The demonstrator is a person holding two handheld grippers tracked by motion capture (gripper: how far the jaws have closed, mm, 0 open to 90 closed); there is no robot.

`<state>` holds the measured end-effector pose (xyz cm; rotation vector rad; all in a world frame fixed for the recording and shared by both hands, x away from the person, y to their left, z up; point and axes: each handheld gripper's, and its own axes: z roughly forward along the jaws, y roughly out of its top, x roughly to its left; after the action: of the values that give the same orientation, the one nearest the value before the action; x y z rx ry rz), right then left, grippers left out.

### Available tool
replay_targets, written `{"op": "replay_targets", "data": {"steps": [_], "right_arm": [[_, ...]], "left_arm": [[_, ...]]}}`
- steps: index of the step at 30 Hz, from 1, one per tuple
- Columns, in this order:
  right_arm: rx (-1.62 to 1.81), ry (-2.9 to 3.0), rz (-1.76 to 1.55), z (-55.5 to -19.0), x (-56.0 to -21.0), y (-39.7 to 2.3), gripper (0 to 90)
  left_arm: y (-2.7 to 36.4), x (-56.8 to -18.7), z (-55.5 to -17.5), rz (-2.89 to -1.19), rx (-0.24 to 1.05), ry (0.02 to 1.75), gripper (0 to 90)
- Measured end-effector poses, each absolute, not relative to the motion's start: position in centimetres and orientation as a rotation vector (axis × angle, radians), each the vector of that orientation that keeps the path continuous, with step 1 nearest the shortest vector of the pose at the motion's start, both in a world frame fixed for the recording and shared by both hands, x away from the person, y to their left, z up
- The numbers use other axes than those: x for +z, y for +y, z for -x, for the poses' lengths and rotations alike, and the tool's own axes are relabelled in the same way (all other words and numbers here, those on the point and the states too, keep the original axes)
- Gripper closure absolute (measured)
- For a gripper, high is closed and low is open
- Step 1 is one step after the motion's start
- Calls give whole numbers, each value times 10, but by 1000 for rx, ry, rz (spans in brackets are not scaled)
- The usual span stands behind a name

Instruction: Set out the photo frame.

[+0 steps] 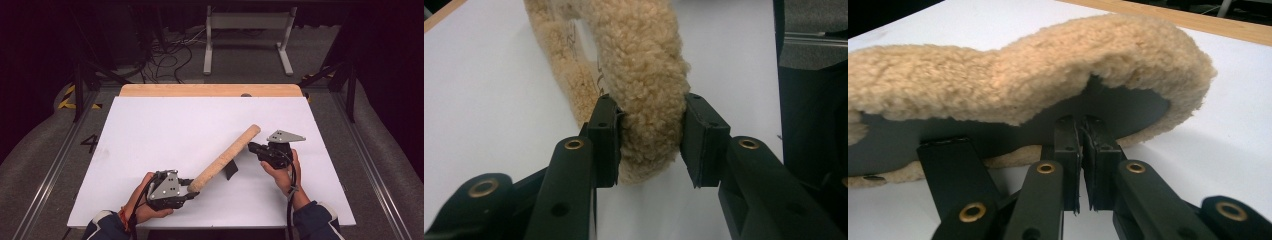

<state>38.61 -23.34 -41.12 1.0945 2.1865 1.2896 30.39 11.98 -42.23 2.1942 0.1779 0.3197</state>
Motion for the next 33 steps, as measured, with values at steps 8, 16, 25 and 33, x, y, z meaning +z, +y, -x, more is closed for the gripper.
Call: {"op": "replay_targets", "data": {"steps": [8,16,25,33], "right_arm": [[1331,2188,-1097,-380,-404,-234,782],[1402,2191,-1124,-373,-395,-234,688],[1487,2218,-1213,-369,-382,-221,503],[1489,2221,-1301,-370,-379,-213,427]], "left_arm": [[113,-422,-298,-2203,317,145,631],[108,-422,-295,-2206,307,126,630],[100,-424,-291,-2198,286,116,619],[91,-426,-289,-2194,279,113,604]]}}
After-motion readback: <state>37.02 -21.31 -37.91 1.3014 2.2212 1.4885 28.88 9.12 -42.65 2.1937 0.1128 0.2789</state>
